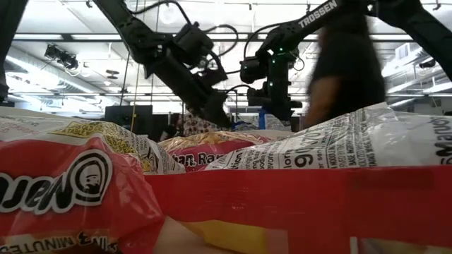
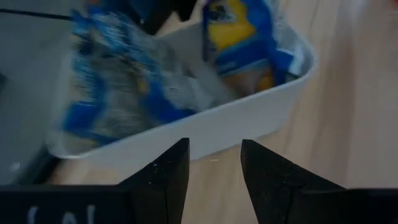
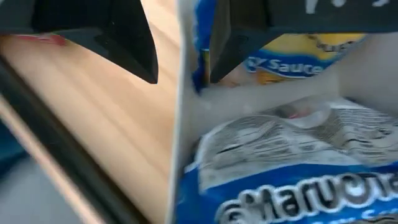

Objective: Sort Maruchan noodles
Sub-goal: Put the blue noodle pack into the top white bin

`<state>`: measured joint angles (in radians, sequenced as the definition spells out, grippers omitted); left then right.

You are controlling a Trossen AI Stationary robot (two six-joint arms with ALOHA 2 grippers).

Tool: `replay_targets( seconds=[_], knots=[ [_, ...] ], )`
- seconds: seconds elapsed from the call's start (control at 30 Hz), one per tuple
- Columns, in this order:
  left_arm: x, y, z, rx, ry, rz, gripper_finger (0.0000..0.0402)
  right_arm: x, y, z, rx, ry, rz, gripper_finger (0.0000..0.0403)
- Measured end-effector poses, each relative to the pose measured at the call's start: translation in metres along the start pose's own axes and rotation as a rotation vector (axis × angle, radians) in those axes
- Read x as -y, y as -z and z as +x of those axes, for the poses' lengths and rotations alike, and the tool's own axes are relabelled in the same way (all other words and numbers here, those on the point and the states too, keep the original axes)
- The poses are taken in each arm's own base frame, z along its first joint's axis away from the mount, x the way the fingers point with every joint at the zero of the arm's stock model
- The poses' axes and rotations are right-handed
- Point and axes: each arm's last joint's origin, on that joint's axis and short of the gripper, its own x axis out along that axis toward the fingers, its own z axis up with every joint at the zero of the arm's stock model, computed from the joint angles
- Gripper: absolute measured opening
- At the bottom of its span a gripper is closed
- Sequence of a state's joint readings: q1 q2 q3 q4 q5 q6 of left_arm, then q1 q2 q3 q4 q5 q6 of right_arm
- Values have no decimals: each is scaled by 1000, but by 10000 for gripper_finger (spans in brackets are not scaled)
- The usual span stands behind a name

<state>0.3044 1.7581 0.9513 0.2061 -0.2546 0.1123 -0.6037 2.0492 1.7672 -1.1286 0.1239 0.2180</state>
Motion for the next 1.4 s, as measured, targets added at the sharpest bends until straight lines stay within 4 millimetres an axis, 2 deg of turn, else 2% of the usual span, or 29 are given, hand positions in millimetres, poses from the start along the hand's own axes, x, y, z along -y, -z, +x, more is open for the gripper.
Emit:
replay_targets(
  seconds=[0.07,0.2,0.33,0.43,0.5,0.67,0.87,1.0,1.13,1.3,1.4],
  knots=[
    [-15,-1,-8,-39,-24,21,151,2,2,-11,36,40,-16,163],
    [-53,3,-7,-76,-96,-5,151,-2,12,-45,108,76,-54,178],
    [-90,16,1,-100,-115,-88,151,-22,33,-77,124,1,-99,179],
    [-106,22,8,-77,-116,-138,151,-41,47,-84,81,-30,-124,176],
    [-109,23,12,-44,-109,-146,151,-50,51,-81,52,-27,-129,175],
    [-108,25,21,-9,-104,-132,151,-68,47,-48,-41,-4,-152,175],
    [-105,32,32,-3,-106,-115,151,-76,43,-16,-128,45,-172,175],
    [-100,35,43,42,-55,-81,151,-77,38,-14,-75,67,-200,175],
    [-79,37,48,42,86,12,151,-78,31,-14,12,86,-258,174],
    [-51,33,42,9,181,113,151,-75,21,-13,88,72,-279,174],
    [-40,30,33,-37,182,160,151,-73,23,-15,68,74,-281,174]
  ],
)
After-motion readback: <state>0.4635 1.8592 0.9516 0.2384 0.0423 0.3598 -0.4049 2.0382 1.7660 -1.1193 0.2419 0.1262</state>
